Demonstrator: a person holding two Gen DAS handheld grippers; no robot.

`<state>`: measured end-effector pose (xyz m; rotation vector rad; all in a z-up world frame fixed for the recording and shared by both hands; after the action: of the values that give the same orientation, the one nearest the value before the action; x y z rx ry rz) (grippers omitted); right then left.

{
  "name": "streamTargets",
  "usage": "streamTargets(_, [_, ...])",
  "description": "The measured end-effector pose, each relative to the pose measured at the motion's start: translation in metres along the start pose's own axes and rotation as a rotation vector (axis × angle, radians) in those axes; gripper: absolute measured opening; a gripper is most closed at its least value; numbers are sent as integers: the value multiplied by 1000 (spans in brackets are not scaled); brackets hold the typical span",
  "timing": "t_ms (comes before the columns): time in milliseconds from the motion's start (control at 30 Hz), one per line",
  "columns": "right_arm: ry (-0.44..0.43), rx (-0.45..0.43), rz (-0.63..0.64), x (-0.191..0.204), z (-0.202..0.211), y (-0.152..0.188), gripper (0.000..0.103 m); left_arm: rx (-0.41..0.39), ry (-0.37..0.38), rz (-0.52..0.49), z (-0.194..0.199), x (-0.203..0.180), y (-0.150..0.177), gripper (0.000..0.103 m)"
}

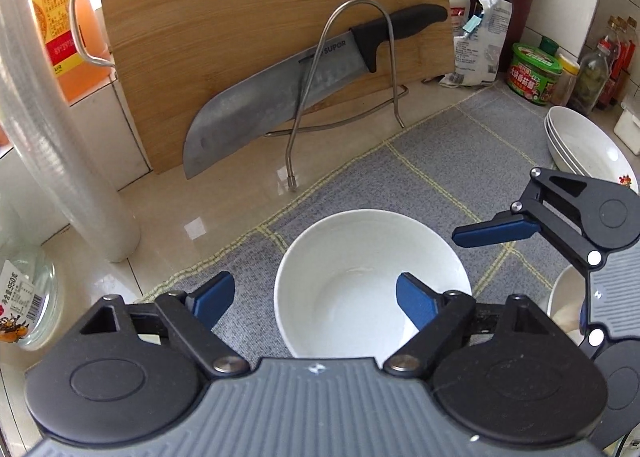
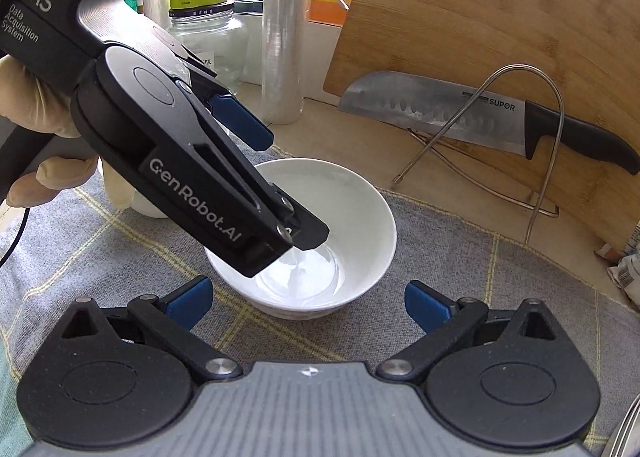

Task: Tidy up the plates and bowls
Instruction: 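Carry the white bowl with the left gripper over another white bowl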

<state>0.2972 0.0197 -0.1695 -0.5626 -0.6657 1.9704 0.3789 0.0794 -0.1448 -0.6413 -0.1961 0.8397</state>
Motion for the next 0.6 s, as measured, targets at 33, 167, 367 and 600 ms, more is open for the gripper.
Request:
streamTargets(33, [-1, 1, 1, 0, -1, 0, 103, 5, 4, -5, -1, -1, 0, 86])
streamTargets(167, [-3, -3, 12, 1, -4, -4, 103, 15, 17, -4, -6, 0, 0, 79])
streamTargets(367, [-6, 9, 18, 2, -11, -3, 103, 23, 33, 7, -12, 0, -1, 75])
streamTargets(600, [-11, -1, 11, 1, -11, -4, 100, 31, 49, 7, -14, -1, -2, 66])
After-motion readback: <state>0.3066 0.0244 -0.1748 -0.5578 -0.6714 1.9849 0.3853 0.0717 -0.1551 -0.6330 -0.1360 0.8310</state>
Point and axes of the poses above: each gripper's, at about its wrist camera, not at the fingertips, and z roughly against the way its jaws point, x to its left, y to its underside, the point moved 10 cm from there along -z, roughly the way its jaws point, and after that the axes turned 5 degrees about y, right-handed, at the moved point
